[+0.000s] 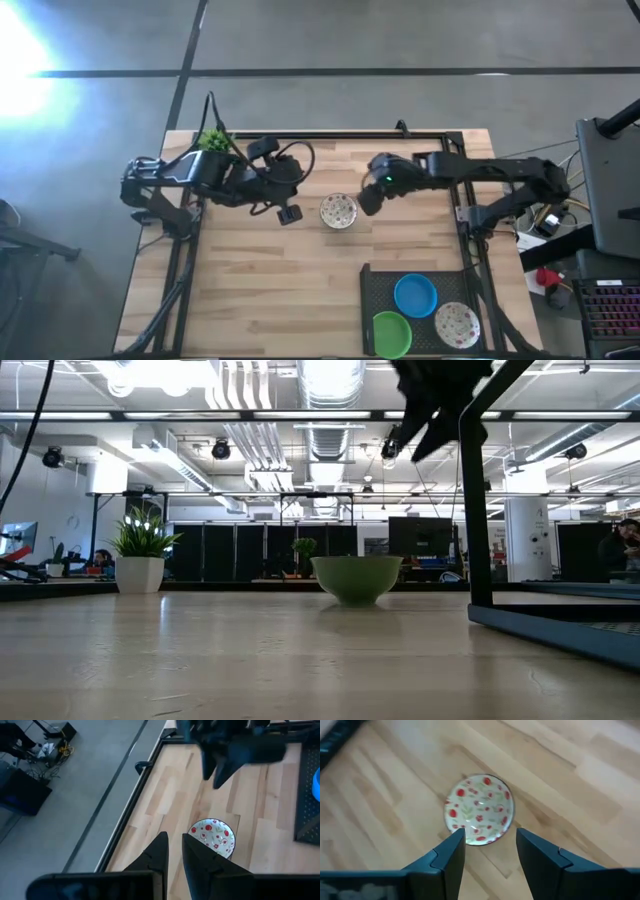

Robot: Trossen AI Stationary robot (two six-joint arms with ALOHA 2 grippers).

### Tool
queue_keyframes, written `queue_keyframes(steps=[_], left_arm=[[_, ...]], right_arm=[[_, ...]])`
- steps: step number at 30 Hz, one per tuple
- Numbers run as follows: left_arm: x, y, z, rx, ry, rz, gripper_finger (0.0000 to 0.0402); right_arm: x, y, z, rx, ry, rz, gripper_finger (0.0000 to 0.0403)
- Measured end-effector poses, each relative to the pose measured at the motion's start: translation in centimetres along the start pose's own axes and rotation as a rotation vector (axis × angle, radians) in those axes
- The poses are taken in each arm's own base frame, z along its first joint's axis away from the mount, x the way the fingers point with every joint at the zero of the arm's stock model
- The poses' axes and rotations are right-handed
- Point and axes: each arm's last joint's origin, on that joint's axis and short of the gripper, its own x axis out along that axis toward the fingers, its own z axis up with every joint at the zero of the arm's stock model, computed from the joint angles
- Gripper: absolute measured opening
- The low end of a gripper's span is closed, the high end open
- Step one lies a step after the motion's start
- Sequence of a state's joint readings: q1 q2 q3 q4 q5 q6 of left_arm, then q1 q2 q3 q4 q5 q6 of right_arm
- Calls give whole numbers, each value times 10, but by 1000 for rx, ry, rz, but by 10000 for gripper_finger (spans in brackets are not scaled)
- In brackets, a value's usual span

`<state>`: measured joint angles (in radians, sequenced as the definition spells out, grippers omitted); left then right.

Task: Pick & Place Mini bowls
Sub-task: Stack the white patterned bowl on top of the white patterned bowls on the shelf

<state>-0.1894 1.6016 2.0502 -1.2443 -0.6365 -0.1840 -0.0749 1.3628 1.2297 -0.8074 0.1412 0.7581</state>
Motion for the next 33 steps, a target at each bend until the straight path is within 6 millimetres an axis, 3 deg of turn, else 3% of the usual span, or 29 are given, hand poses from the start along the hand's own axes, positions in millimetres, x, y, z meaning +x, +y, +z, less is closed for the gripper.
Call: queue_keyframes(steps=[8, 17, 33], left_arm=[[5, -4, -4, 10, 22, 1, 48], [5, -5, -4, -3, 20, -1, 48], [5, -4, -4, 6, 21, 0, 48]], right_arm=[[54, -18, 13, 56, 165, -65, 173], [107, -33, 14, 79, 309, -119, 173], [156, -40, 7, 87, 401, -105, 171]])
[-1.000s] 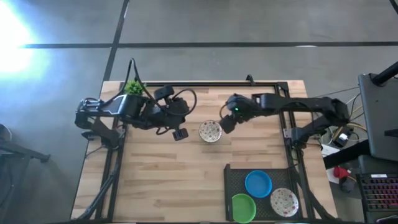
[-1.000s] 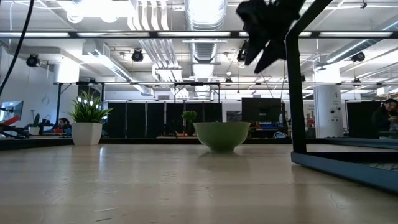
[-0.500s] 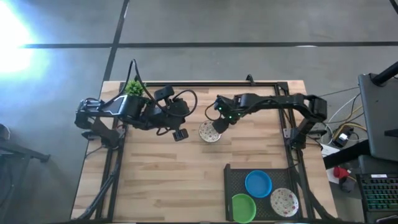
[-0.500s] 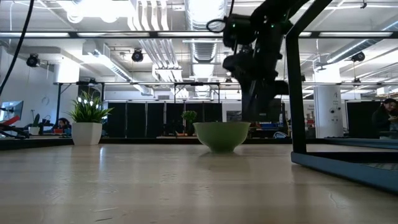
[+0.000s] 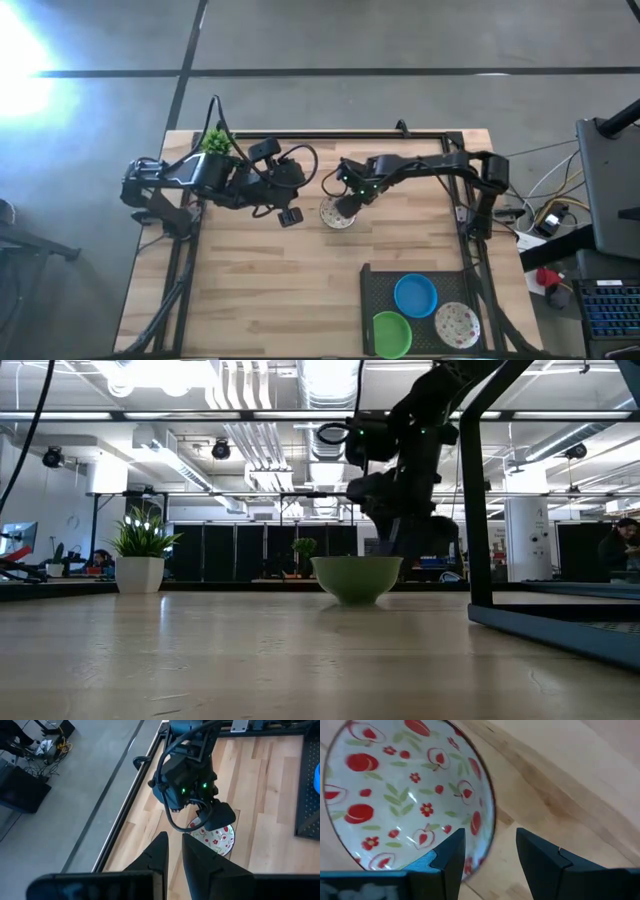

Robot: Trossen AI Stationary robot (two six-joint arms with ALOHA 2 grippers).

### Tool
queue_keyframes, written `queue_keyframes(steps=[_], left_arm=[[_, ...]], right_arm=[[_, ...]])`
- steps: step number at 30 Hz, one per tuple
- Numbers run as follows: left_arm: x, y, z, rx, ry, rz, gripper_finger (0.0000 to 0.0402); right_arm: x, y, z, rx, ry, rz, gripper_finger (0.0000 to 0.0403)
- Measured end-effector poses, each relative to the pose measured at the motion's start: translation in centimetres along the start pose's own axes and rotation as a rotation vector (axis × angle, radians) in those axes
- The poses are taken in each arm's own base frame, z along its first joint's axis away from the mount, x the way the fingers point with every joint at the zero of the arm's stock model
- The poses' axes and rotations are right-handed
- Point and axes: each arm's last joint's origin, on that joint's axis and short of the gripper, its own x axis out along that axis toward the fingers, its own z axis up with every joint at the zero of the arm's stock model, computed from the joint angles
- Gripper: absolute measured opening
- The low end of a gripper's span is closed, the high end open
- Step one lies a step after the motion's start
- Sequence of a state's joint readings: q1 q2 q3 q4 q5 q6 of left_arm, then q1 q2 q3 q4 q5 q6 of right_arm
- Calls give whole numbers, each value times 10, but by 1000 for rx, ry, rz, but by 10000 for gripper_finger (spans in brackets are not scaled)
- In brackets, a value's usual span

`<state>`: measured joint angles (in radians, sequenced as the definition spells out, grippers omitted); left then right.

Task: Pick & Place Mini bowls
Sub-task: Stack the white patterned bowl on top of the white patterned bowls on the shelf

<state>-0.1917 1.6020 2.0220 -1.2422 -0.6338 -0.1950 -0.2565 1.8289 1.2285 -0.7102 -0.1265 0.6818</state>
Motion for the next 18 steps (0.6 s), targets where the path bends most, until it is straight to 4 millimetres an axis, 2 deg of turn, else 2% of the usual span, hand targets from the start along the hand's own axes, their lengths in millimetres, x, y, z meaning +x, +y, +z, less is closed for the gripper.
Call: queue_keyframes(steps=[11, 18], left_arm=[[0, 0, 0, 2, 1, 0, 48], [3, -2, -2, 11, 13, 2, 48]], right_arm=[[12, 5, 7, -5, -29, 66, 144], [12, 5, 7, -11, -30, 64, 88]])
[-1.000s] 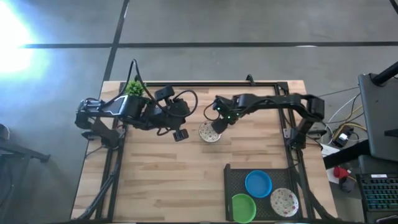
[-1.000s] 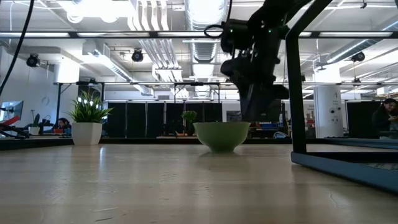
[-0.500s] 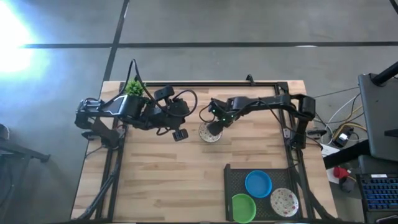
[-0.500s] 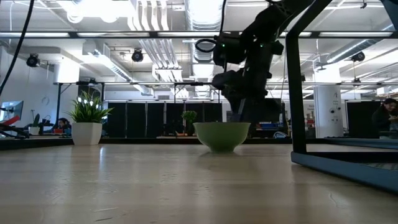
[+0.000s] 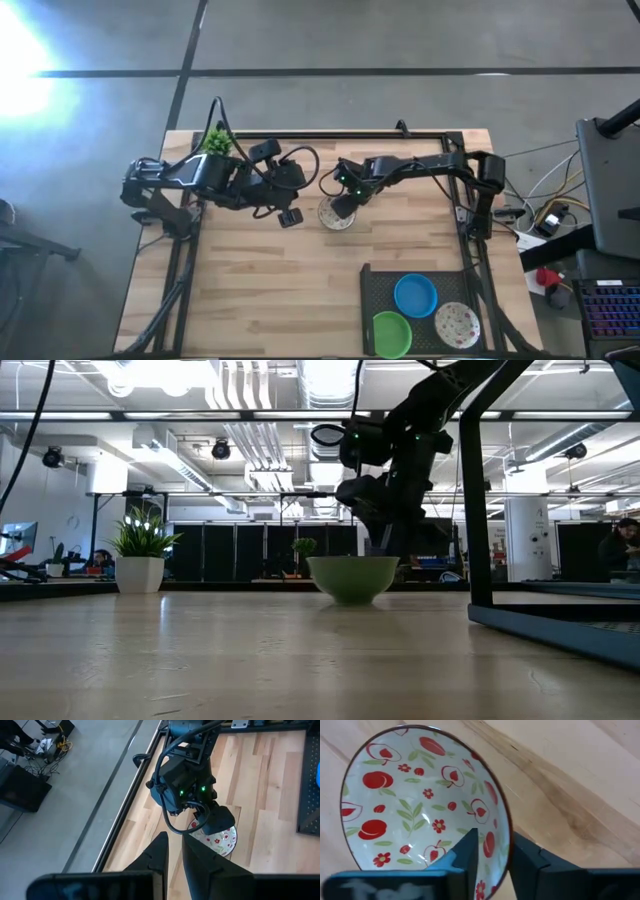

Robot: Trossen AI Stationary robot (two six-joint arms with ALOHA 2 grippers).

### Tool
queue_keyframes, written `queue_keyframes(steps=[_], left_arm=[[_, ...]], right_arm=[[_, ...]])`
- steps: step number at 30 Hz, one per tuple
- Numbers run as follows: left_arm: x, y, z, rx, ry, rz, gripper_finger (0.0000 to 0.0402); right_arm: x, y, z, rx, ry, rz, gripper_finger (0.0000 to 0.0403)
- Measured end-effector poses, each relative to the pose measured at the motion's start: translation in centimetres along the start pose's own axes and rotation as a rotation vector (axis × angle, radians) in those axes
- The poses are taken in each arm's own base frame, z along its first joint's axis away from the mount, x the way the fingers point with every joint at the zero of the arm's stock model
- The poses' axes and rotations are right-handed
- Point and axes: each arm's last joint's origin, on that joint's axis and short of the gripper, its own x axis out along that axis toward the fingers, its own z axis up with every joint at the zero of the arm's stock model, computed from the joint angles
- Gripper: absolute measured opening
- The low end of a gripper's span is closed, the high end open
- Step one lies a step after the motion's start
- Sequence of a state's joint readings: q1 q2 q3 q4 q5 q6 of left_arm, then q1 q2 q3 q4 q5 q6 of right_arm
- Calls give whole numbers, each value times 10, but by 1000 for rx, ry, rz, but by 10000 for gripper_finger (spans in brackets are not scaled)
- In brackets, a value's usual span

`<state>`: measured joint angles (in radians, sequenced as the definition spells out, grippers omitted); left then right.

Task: Pick & Place Mini bowls
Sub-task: Stack the white patterned bowl on top of the white patterned bowls on the shelf

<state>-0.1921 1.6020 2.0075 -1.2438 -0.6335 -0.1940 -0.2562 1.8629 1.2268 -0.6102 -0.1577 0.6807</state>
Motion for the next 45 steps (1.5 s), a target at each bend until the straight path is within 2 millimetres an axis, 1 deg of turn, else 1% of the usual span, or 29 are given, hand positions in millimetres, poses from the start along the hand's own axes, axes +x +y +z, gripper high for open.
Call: queue_keyframes(steps=[6, 8, 28, 38, 45], left_arm=[[0, 0, 0, -1, -2, 0, 48], [0, 0, 0, -1, -2, 0, 48], [0, 0, 0, 6, -2, -1, 48], [0, 0, 0, 12, 3, 0, 48], [0, 0, -1, 36, 5, 1, 48]], right_arm=[[1, -1, 0, -6, -2, -4, 24], [0, -1, -1, -10, -4, -9, 15], [0, -1, -1, -2, -5, -17, 12], [0, -1, -3, 23, 32, 8, 12], [-8, 0, -3, 17, 27, 5, 11]])
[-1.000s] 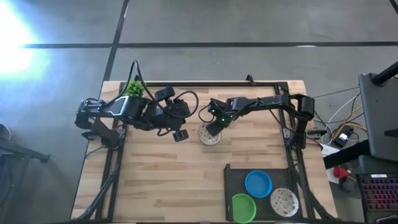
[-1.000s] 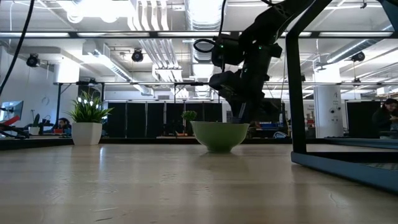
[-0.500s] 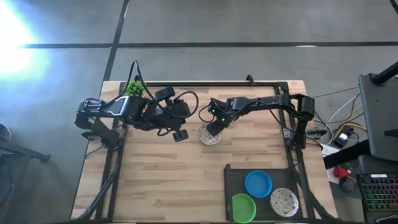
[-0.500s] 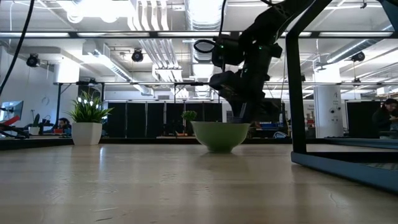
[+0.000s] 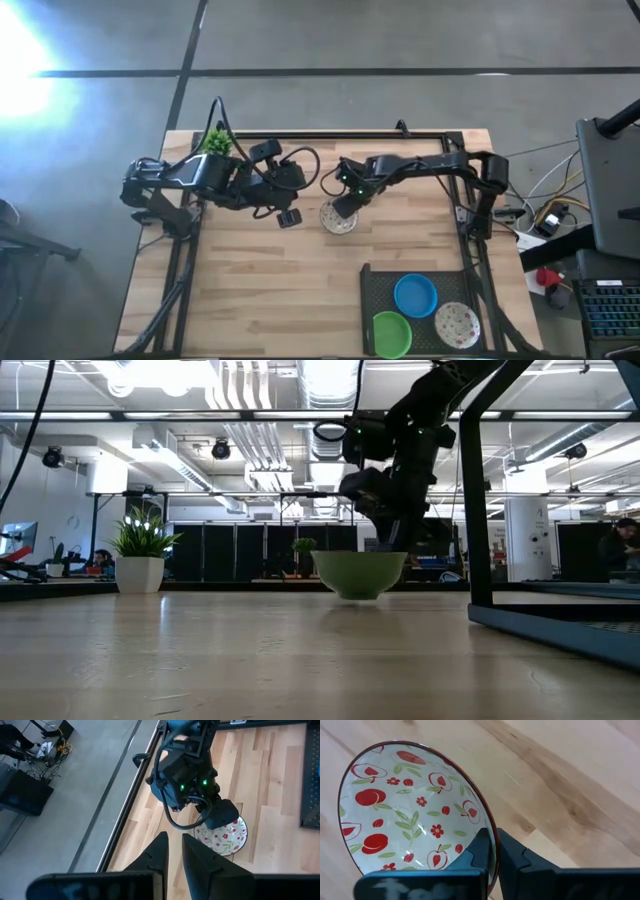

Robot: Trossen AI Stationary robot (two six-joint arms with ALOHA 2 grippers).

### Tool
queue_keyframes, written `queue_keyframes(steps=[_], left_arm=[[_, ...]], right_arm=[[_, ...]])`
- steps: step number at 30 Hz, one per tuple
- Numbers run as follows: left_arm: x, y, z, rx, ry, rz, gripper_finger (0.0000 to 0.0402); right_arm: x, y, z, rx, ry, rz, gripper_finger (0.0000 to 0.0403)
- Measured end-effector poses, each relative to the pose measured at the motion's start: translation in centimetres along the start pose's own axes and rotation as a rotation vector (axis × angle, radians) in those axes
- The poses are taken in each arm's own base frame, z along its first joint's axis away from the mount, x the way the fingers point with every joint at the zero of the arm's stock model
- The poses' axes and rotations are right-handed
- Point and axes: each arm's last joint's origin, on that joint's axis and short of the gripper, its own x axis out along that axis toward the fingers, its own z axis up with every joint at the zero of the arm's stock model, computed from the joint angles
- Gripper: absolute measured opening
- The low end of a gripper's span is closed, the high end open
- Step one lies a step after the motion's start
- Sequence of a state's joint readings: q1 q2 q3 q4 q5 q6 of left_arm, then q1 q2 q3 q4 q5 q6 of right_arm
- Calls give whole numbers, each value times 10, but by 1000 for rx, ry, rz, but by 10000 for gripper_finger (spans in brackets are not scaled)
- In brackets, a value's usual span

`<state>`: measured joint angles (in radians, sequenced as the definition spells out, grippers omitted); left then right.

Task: Pick & Place Mini bowls
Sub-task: Stack the white patterned bowl on top of the white patterned bowls on the shelf

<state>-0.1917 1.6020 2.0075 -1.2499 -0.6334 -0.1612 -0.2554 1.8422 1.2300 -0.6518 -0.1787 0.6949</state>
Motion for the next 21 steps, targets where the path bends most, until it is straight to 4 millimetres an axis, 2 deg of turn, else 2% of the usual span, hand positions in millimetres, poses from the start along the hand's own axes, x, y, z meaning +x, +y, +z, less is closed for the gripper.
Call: queue_keyframes(steps=[11, 21], left_arm=[[0, 0, -1, 14, 9, 1, 48], [0, 0, -2, 21, 18, -11, 48]], right_arm=[[-39, 3, -4, -27, -84, 31, 11], [-89, -2, -24, -84, -96, 46, 11]])
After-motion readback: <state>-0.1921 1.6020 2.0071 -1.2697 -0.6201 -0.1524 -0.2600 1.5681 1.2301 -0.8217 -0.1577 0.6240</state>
